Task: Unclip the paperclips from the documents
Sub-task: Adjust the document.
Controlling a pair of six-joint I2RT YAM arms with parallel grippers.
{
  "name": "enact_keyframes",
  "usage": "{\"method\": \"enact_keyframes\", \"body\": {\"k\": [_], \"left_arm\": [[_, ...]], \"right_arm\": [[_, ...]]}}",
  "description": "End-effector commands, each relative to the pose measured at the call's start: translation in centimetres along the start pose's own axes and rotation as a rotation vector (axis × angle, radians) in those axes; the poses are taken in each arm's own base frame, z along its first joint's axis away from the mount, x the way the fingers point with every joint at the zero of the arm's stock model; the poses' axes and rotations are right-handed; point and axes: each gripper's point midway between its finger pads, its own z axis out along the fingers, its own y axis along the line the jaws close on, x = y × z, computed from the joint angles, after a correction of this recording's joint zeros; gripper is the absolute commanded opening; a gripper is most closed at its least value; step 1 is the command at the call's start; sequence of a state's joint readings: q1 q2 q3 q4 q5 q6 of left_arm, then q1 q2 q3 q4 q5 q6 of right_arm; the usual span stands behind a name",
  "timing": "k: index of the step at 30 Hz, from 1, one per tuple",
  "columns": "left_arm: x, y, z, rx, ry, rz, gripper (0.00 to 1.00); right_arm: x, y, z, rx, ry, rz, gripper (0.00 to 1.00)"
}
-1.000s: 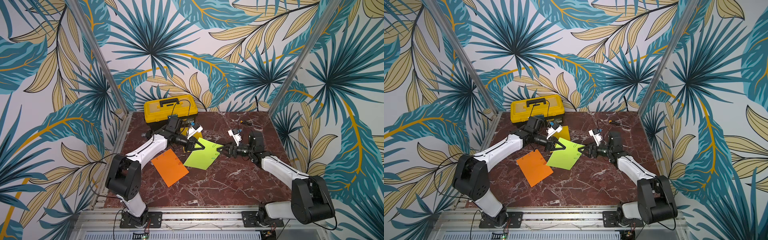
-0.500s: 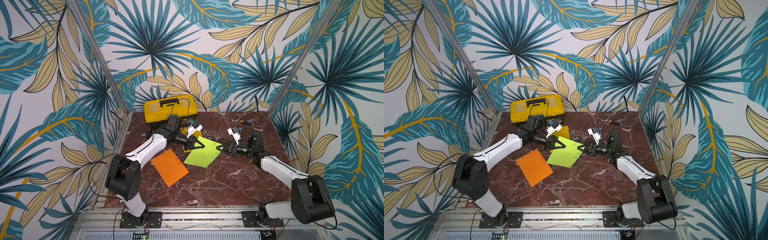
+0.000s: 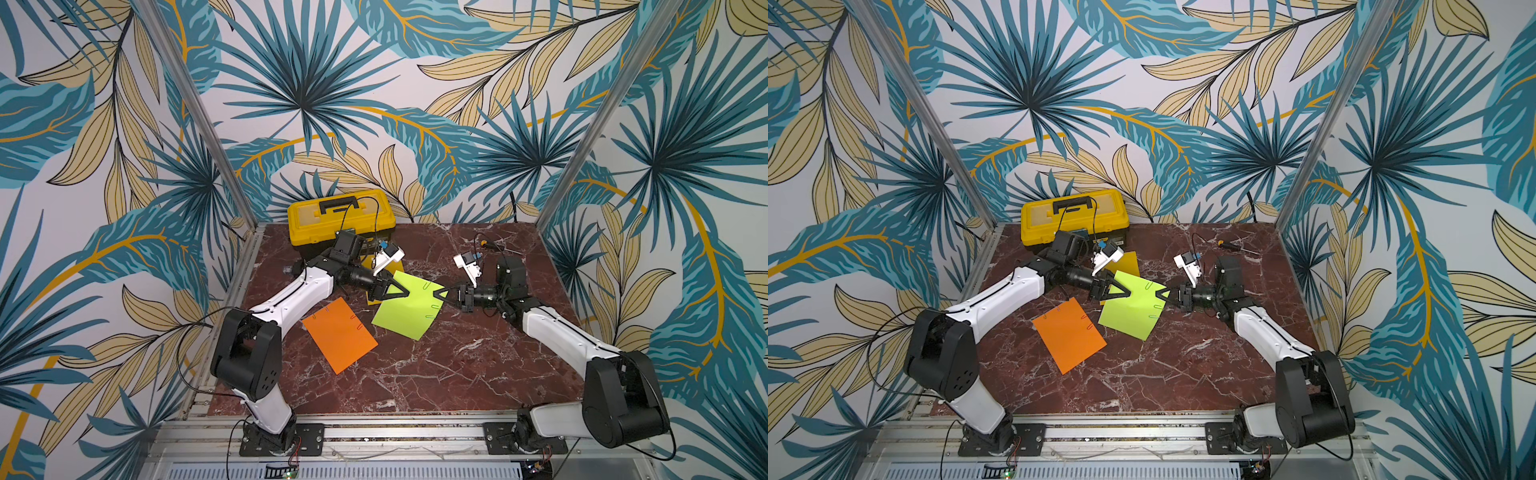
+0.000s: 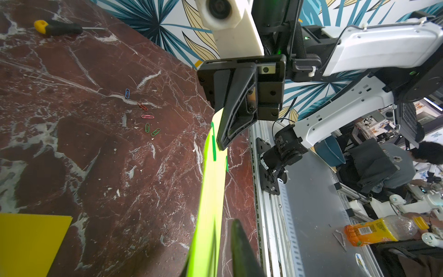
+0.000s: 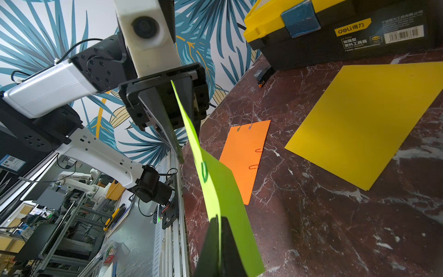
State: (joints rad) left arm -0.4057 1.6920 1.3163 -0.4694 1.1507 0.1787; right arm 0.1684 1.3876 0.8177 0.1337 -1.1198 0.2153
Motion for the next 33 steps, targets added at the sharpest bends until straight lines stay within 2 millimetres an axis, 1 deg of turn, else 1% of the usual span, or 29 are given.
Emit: {"method": "enact_keyframes", "body": {"k": [1, 5, 8, 14, 19, 22, 23, 24, 28, 30, 33], "left_arm": [[-0.9, 0.0, 0.0, 0.029, -0.010, -0.022, 0.28], [-1.1, -0.3, 0.3, 0.052, -0.009, -0.025, 0.29], [-1.2, -0.4, 0.6, 0.067, -0.007, -0.028, 0.27], [-1.1, -0.5, 0.9, 0.076, -0.002, -0.036, 0.12], [-1.0, -0.5, 0.9, 0.070, 0.000, -0.033, 0.03], [-1.0, -0.6, 0.9, 0.070, 0.000, -0.022, 0.00], [-1.0, -0.7, 0.8, 0.073, -0.002, -0.019, 0.00], [-1.0, -0.9, 0.8, 0.077, -0.002, -0.016, 0.00], [-0.9, -1.3, 0.7, 0.088, -0.005, -0.008, 0.00], [-0.7, -1.4, 0.7, 0.098, -0.005, -0.010, 0.00], [-0.4, -1.6, 0.8, 0.107, -0.001, -0.015, 0.00]], "right_arm": [[0.1, 1.2, -0.1, -0.023, 0.026, -0.025, 0.03], [0.0, 1.3, 0.1, -0.023, 0.034, -0.030, 0.03], [0.0, 1.4, 0.3, -0.023, 0.040, -0.036, 0.03], [0.2, 1.4, 0.4, -0.016, 0.061, -0.038, 0.03], [0.1, 1.5, 0.4, -0.011, 0.068, -0.042, 0.05], [0.5, 1.3, 0.2, 0.013, 0.095, -0.048, 0.14], [0.5, 1.3, 0.1, 0.024, 0.104, -0.058, 0.21], [1.0, 1.3, -0.1, 0.038, 0.129, -0.041, 0.28], [0.5, 1.6, -0.6, 0.078, 0.162, -0.082, 0.42], [0.1, 1.6, -0.7, 0.093, 0.172, -0.103, 0.48], [-0.7, 1.7, -0.8, 0.100, 0.182, -0.127, 0.52]]}}
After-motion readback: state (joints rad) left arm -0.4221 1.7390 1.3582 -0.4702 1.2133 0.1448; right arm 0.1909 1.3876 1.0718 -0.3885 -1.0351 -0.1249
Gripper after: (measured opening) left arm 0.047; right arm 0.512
